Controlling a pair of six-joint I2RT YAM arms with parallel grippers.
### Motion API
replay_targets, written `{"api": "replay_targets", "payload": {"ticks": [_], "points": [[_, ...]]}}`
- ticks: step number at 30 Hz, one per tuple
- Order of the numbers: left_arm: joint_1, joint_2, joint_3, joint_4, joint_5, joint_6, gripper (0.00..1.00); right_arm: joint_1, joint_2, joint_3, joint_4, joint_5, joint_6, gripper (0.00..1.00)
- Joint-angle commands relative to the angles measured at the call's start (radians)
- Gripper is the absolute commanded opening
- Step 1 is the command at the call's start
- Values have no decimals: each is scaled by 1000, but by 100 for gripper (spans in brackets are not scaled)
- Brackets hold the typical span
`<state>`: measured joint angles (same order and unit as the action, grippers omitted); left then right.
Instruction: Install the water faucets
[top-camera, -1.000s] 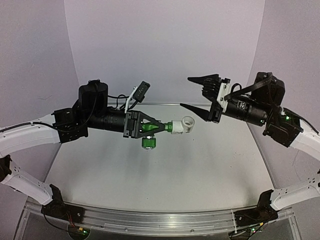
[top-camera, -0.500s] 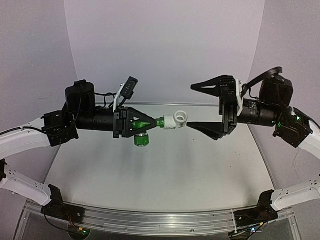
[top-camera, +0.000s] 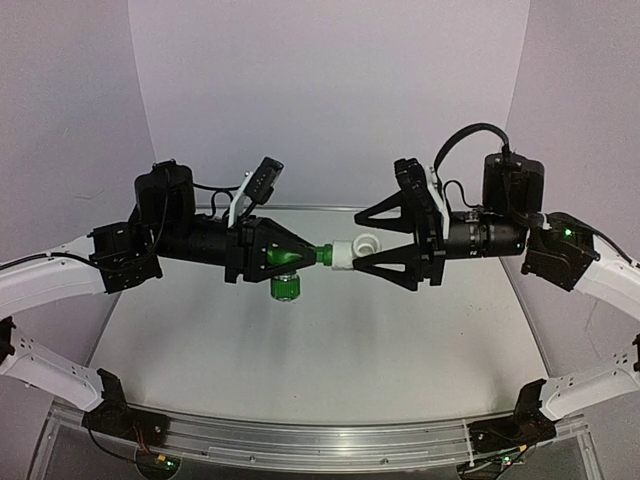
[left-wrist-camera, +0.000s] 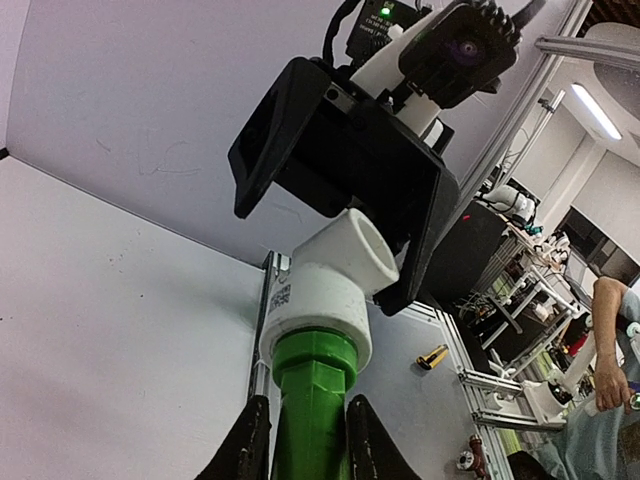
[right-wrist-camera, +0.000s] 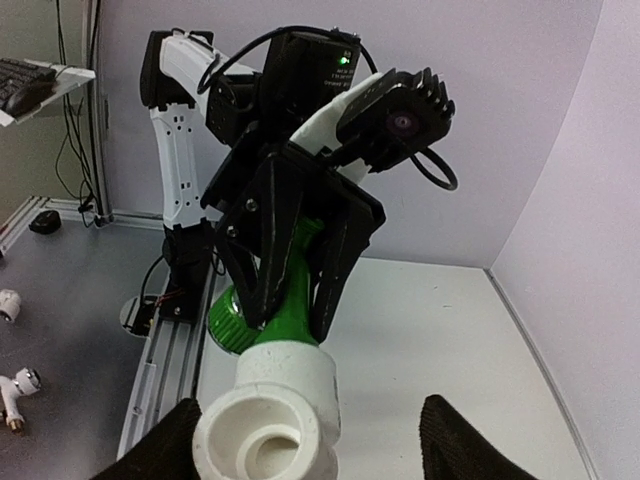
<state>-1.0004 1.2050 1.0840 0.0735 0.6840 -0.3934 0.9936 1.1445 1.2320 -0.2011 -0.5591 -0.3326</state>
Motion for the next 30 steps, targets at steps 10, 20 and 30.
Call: {"api": "replay_targets", "payload": {"ticks": [10,20,30], "points": [[-7,4,36,86,31,72,0,0,17,12,36,21,202,40],[-31,-4,42,22,-14,165,0,-16,39,33,32,14,364,22],[-58,-28,60,-66,-118,287,0,-74,73,41,33,-64,548,9]]}}
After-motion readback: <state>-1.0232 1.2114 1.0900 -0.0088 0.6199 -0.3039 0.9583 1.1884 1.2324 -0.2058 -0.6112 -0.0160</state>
